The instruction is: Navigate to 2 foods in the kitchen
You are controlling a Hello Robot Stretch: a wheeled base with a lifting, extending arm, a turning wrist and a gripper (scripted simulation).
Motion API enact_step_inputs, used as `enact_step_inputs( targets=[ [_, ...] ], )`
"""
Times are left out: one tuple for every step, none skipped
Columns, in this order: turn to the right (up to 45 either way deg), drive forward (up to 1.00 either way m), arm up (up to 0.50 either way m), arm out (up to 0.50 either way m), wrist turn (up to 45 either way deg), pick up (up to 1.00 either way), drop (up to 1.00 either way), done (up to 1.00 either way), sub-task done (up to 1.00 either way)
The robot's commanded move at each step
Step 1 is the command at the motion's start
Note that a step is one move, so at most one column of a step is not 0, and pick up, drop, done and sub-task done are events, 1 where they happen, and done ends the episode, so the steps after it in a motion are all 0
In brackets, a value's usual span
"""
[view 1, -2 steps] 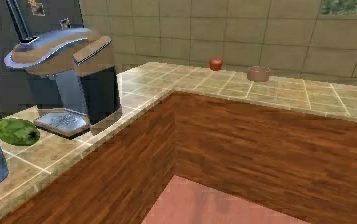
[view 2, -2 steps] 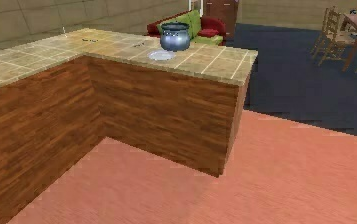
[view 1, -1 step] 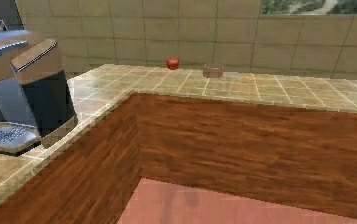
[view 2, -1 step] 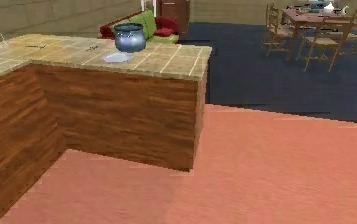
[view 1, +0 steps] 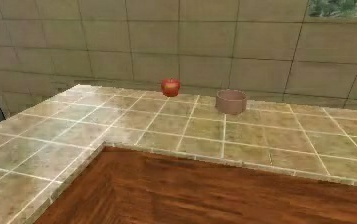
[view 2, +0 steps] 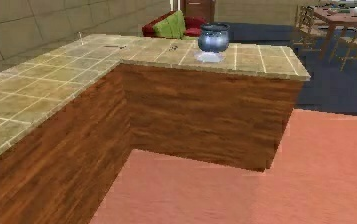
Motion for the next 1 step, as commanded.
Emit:
enact_step_inputs(
  targets=[
    [0.0,0.00,0.00,0.00,0.0,0.00,0.00,1.00,0.00]
  ],
)
